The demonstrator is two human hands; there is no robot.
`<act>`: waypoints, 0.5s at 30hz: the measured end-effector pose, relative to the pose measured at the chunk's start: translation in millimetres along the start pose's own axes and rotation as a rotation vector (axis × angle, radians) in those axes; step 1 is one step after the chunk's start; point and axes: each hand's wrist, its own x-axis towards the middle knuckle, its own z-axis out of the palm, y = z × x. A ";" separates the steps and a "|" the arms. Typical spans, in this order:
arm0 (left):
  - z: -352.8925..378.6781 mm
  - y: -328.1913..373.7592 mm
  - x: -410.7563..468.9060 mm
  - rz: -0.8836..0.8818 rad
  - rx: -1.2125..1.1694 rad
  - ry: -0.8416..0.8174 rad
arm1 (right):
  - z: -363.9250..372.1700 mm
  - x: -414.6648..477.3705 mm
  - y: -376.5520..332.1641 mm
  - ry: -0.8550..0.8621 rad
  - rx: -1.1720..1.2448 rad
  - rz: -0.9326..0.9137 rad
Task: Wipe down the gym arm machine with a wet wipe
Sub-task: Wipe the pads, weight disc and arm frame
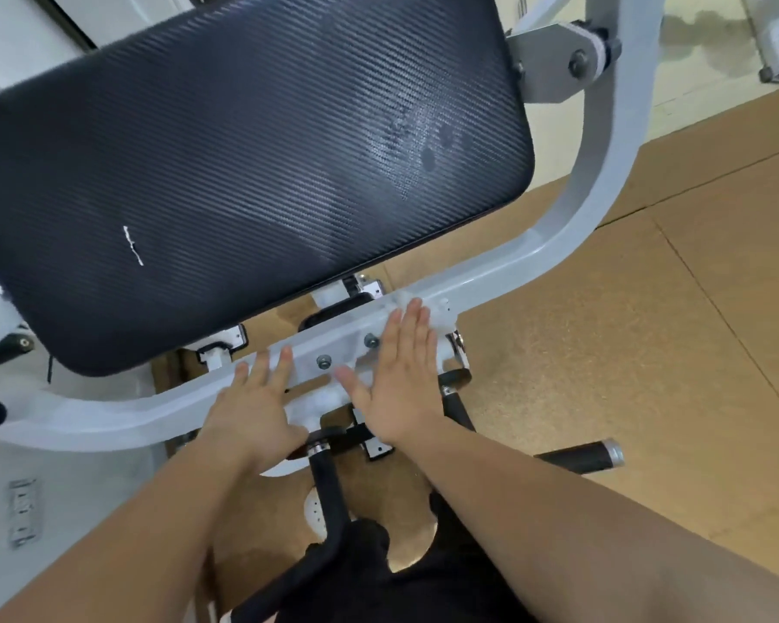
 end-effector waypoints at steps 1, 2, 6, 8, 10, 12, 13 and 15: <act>-0.2 -1.1 0.2 0.004 0.008 -0.001 | 4.1 -4.6 -5.7 -0.031 -0.008 -0.036; -0.6 -2.1 0.5 0.013 0.019 0.001 | 6.4 -4.2 -6.7 -0.036 -0.006 -0.046; -2.3 -7.3 0.4 0.062 0.090 0.005 | -2.4 20.3 14.3 0.179 0.096 0.165; -2.2 -10.8 2.3 0.089 0.127 0.011 | -9.2 34.1 24.6 0.257 0.194 0.311; -2.5 -14.7 3.2 0.113 0.160 0.009 | -11.4 39.7 19.3 0.306 0.306 0.374; -3.8 -17.6 4.6 0.138 0.190 -0.003 | -2.8 35.9 4.1 0.322 0.344 0.349; -4.6 -18.7 5.4 0.146 0.201 -0.009 | 4.4 30.8 -4.3 0.306 0.332 0.308; -4.5 -20.3 7.7 0.160 0.231 0.000 | 19.2 15.6 -17.0 0.247 0.285 0.197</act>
